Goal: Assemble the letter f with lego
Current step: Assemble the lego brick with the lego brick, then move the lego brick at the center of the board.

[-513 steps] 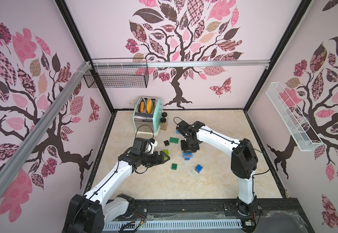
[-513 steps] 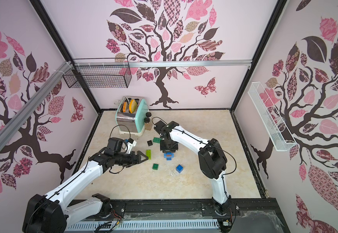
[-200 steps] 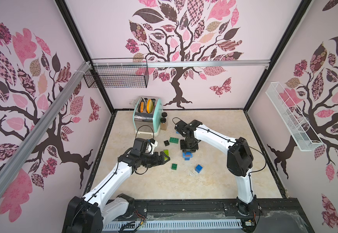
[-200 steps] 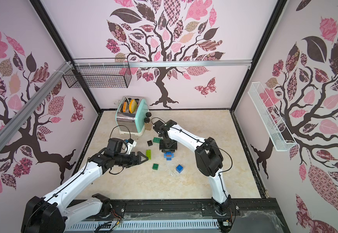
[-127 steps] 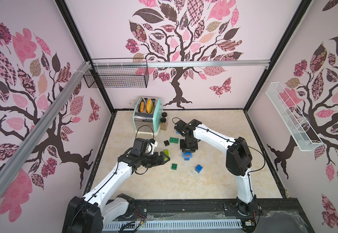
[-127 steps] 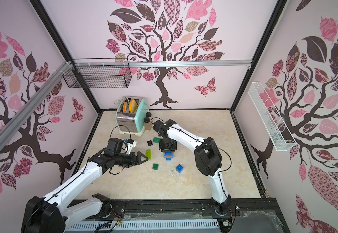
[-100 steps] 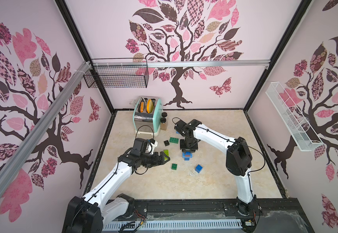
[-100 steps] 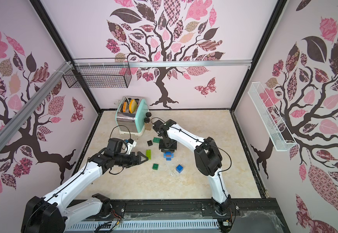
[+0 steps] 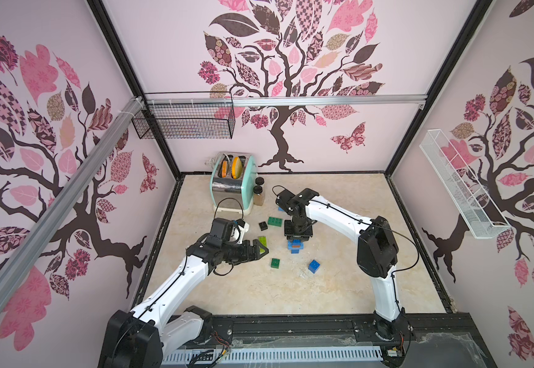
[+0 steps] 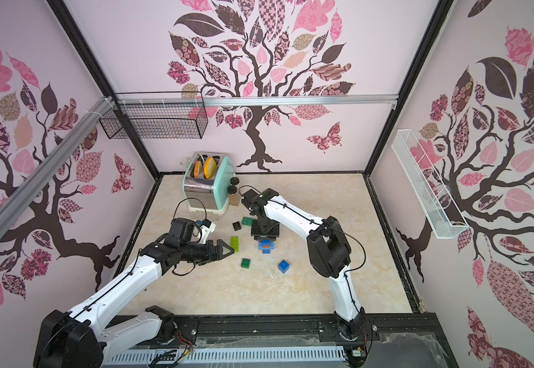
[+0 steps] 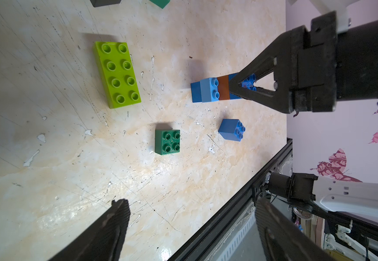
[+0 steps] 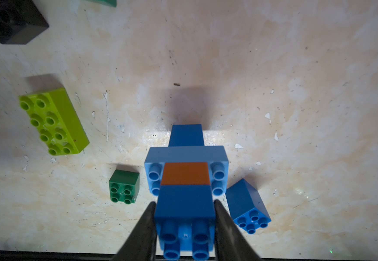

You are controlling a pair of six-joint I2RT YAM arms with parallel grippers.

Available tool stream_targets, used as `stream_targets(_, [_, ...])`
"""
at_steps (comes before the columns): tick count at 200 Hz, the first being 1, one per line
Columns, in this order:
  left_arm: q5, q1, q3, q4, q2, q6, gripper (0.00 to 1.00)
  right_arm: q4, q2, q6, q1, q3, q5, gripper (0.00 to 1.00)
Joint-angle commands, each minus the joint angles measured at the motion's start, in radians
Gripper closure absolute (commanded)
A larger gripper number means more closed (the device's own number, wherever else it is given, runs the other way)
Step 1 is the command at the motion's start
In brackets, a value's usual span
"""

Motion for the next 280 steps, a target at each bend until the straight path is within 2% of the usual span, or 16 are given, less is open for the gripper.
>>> stream_targets(1, [-0.009, -0.005, 0.014, 0.000, -0.011, 0.019, 0.09, -0.012, 0.003, 0.005, -0.004, 0.037, 0.008, 0.57])
stream_targets(48, [-0.014, -0.005, 0.013, -0.001, -0.007, 0.020, 0.09, -0.026, -0.012, -0.003, -0.006, 0.055, 0.029, 0.53])
stream_targets(80, [-0.023, 0.023, 0.018, -0.005, 0.012, 0.026, 0.09, -0.035, -0.042, -0.022, -0.011, 0.082, 0.036, 0.47])
stream_targets(115, [-0.122, 0.007, 0.101, -0.016, 0.117, 0.048, 0.08, -0.023, -0.087, -0.073, -0.055, 0.095, 0.023, 0.36])
stream_targets(142, [-0.185, -0.049, 0.277, -0.057, 0.279, 0.057, 0.06, -0.006, -0.139, -0.108, -0.103, 0.068, 0.014, 0.23])
stream_targets(160, [-0.202, -0.054, 0.391, -0.059, 0.409, 0.039, 0.04, 0.009, -0.182, -0.130, -0.136, 0.031, 0.014, 0.15])
stream_targets(173, [-0.216, -0.057, 0.496, -0.082, 0.514, 0.041, 0.02, 0.013, -0.214, -0.142, -0.157, -0.004, 0.012, 0.01])
stream_targets(225, [-0.232, -0.054, 0.920, -0.115, 0.889, 0.075, 0.02, 0.072, -0.384, -0.156, -0.216, -0.215, -0.019, 0.01])
stream_targets(280, [-0.207, -0.028, 1.284, -0.145, 1.191, 0.105, 0.03, 0.075, -0.488, -0.165, -0.218, -0.336, -0.039, 0.01])
